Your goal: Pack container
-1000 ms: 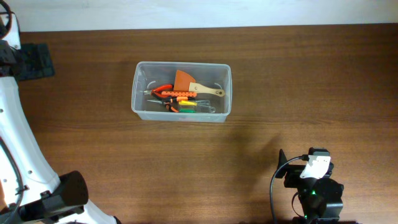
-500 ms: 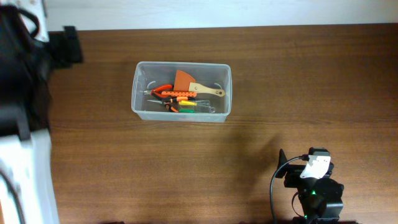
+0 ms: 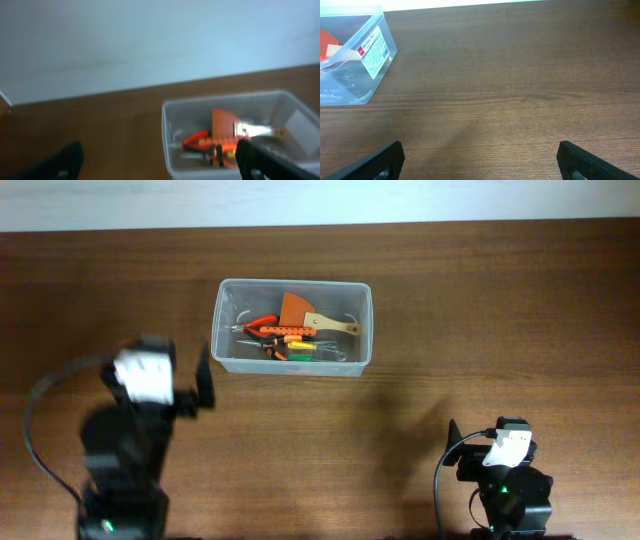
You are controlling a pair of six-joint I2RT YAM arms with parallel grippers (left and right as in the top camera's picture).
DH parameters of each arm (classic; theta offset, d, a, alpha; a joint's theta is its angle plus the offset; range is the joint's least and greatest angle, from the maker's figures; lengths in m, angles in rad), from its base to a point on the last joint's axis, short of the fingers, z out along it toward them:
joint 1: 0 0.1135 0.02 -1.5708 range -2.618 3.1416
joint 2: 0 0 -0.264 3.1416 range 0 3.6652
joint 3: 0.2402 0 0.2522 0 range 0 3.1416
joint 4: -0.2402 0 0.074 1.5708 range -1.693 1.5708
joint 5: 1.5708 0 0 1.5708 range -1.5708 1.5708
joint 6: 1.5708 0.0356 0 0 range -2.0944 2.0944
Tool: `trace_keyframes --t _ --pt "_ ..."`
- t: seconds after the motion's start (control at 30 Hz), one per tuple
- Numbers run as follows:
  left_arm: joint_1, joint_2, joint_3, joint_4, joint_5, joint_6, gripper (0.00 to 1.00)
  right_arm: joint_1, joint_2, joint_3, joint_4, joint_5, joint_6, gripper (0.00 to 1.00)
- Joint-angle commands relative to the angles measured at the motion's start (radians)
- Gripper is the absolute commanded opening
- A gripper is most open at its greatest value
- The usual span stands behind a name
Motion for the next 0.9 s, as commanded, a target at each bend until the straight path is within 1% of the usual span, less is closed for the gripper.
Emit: trace_keyframes --t 0.0,0.13,0.3,0.4,0.53,0.87 --pt "-0.002 -0.197 -0.216 0.095 0.013 -0.012 0.99 -0.005 -0.008 -0.007 0.0 -0.004 -0.003 0.98" --pt "-0.002 -0.349 -0.401 0.145 -0.003 -0.011 0.99 -0.005 -0.009 -0.007 0.0 -0.005 -0.003 0.98" --pt "-0.002 -0.476 -0.526 0.15 -0.002 -0.012 0.99 -0.005 -0.008 -0.007 0.0 -0.004 -0.003 0.99" --pt "-0.002 -0.52 -0.559 0.132 -0.002 -0.012 0.99 -0.005 -0.008 -0.007 0.0 -0.004 -0.003 0.98" --pt "-0.002 -0.585 -0.578 0.024 -0.003 -0.012 0.99 -0.005 -0.008 -0.007 0.0 -0.004 -0.003 0.98" --pt "-0.002 -0.625 -0.578 0.028 -0.006 -0.012 0.99 -0.005 -0.009 -0.007 0.0 -0.004 -0.003 0.99"
